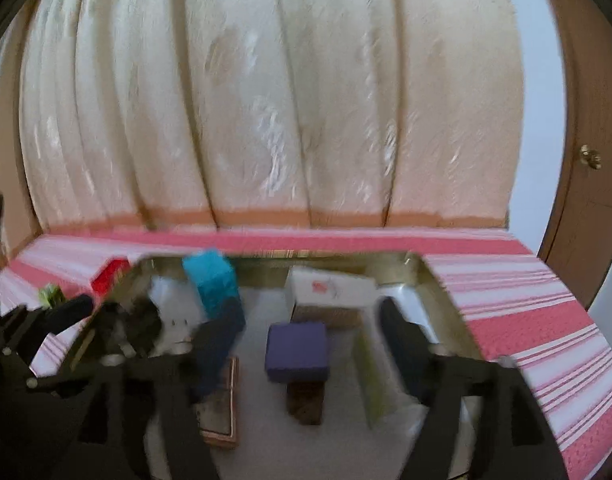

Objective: Organize rigid objects
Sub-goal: 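Lower the grey fuzzy toy and purple cube into the tray and open both tools, then withdraw both tools from the tray toward the green block and red brick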

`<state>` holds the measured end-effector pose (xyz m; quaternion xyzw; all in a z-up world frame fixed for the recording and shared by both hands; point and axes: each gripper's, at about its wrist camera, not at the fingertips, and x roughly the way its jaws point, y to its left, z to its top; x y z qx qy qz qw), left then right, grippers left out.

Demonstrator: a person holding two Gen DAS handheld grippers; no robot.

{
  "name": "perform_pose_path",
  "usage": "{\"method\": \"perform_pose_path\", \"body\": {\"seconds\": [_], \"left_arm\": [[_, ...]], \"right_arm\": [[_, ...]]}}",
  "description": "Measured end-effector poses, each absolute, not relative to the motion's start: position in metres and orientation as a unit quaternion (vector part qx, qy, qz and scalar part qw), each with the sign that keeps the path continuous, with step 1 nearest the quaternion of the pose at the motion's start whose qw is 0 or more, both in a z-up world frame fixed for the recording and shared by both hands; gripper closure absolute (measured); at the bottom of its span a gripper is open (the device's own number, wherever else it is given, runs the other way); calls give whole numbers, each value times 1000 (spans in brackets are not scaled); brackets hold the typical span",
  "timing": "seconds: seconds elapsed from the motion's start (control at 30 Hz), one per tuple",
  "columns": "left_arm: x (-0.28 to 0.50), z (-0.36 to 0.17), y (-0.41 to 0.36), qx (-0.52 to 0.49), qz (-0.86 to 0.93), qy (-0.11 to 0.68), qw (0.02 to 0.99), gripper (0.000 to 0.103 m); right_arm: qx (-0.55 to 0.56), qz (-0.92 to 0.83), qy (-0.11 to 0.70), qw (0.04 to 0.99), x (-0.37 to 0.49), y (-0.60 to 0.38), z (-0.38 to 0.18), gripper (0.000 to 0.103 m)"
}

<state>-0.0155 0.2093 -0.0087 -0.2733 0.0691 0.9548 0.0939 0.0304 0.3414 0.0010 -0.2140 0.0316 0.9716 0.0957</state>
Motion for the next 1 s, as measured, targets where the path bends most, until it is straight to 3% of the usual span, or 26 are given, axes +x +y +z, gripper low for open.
{"method": "perform_pose_path", "body": {"seconds": [0.07,0.47,0.63,0.8,1.0], "left_arm": [[-6,-4,207,-246,962,64,95,0],[-13,-4,182,-252,963,7,90,0],[-6,-1,179,-227,971,28,69,0],[4,8,170,-172,983,44,40,0],[7,8,171,-165,983,67,46,0]], "right_arm": [[-178,977,39,113,41,345,7,9],[-135,973,70,172,56,368,13,9],[-76,974,60,206,76,367,23,9],[1,966,67,250,100,365,25,1],[-18,966,66,249,94,365,25,1]]}}
